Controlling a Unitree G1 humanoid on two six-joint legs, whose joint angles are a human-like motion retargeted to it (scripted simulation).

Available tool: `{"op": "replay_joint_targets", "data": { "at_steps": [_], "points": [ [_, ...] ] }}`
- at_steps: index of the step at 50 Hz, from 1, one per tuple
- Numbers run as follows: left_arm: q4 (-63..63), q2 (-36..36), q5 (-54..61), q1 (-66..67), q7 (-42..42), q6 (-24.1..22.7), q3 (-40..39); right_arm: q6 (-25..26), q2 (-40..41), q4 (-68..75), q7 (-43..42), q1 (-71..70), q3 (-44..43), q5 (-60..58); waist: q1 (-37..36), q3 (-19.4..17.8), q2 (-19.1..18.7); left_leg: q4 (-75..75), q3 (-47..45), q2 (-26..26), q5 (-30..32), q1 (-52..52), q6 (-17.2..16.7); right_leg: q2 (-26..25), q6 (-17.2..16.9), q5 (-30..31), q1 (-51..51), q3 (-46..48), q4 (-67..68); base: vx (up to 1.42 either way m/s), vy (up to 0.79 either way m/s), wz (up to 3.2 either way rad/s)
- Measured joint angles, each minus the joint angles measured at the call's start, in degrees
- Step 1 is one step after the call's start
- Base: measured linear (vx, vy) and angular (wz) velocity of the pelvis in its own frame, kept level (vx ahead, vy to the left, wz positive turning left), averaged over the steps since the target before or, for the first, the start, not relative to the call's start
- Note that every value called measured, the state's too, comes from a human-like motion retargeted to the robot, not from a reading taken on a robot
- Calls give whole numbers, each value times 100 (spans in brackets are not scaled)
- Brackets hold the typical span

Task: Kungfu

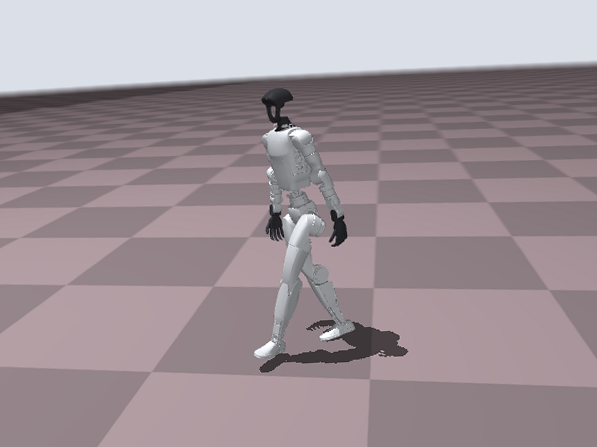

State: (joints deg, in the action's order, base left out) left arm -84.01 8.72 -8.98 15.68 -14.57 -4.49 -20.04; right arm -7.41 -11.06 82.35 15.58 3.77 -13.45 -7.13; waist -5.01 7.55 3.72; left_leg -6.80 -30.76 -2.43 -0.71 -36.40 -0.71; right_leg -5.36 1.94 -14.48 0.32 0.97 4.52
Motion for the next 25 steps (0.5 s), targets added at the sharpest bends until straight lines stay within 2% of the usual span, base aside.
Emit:
{"op": "replay_joint_targets", "data": {
  "at_steps": [3,5,6,7,8,9,11,13,15,17,18,21,25],
  "points": [
    [-48,39,26,127,-48,117,-192,102,117,98,346,59,-10,51,-81,46,128,-119,-34,-38,-214,86,99,-41,-318,190,178,-77,75,69,-16,-37],
    [-120,87,-15,207,-73,174,-297,96,236,165,392,130,-28,-118,-123,132,337,-300,-100,-107,-155,225,653,45,-684,412,244,-171,178,77,-19,-32],
    [-173,123,-54,246,-71,197,-337,46,307,193,331,190,-27,-228,-122,181,421,-218,-86,-173,172,329,890,46,-925,596,302,-231,248,90,-21,-18],
    [-238,164,-99,280,-64,222,-375,-16,380,225,244,260,-30,-344,-99,253,509,-159,20,-262,362,414,1083,47,-1206,809,337,-289,337,101,-22,3],
    [-326,216,-156,304,-50,251,-411,-103,462,262,104,349,-40,-471,-29,371,602,-145,311,-397,278,459,1191,48,-1571,1079,324,-342,467,103,-49,31],
    [-436,315,-214,271,-49,306,-454,-194,549,309,-64,415,-42,-568,89,542,644,-326,575,-280,230,309,1062,-167,-1694,1439,145,-129,690,99,-89,59],
    [-667,490,-314,85,-65,457,-545,-417,672,400,-429,498,0,-638,284,823,652,-773,911,121,128,-13,624,-611,-1694,2196,-408,587,1411,61,-117,39],
    [-788,518,-355,-246,-20,547,-550,-757,699,446,-722,519,21,-519,262,849,475,-887,1068,434,-30,122,363,-806,-1694,2746,-921,1372,2328,32,-75,-9],
    [-721,459,-236,-596,31,488,-382,-1105,651,434,-869,513,31,-340,59,809,273,-759,933,681,-151,489,311,-802,-1694,3054,-1328,1965,3114,50,-22,-26],
    [-503,365,-33,-918,-62,370,-102,-1234,607,335,-965,561,10,-300,-24,774,172,-626,975,642,-270,778,368,-558,-1694,2486,-1653,2055,3624,76,31,20],
    [-355,319,-6,-1057,-158,318,-2,-1206,615,273,-1022,601,-27,-345,-32,801,130,-551,1044,591,-330,878,425,-279,-1694,2250,-1810,2197,3761,80,56,62],
    [201,158,-186,-1386,-593,106,360,-1214,662,183,-1164,747,-241,-224,143,898,-157,-224,1425,294,-563,1420,655,340,-1694,1782,-2086,2346,3564,85,61,143],
    [933,92,-617,-1860,-1068,-302,1038,-1417,573,271,-1293,767,-424,646,494,563,-239,29,2103,-332,-798,2364,914,1012,-1624,1328,-2105,1860,2724,66,20,209]
  ]
}}
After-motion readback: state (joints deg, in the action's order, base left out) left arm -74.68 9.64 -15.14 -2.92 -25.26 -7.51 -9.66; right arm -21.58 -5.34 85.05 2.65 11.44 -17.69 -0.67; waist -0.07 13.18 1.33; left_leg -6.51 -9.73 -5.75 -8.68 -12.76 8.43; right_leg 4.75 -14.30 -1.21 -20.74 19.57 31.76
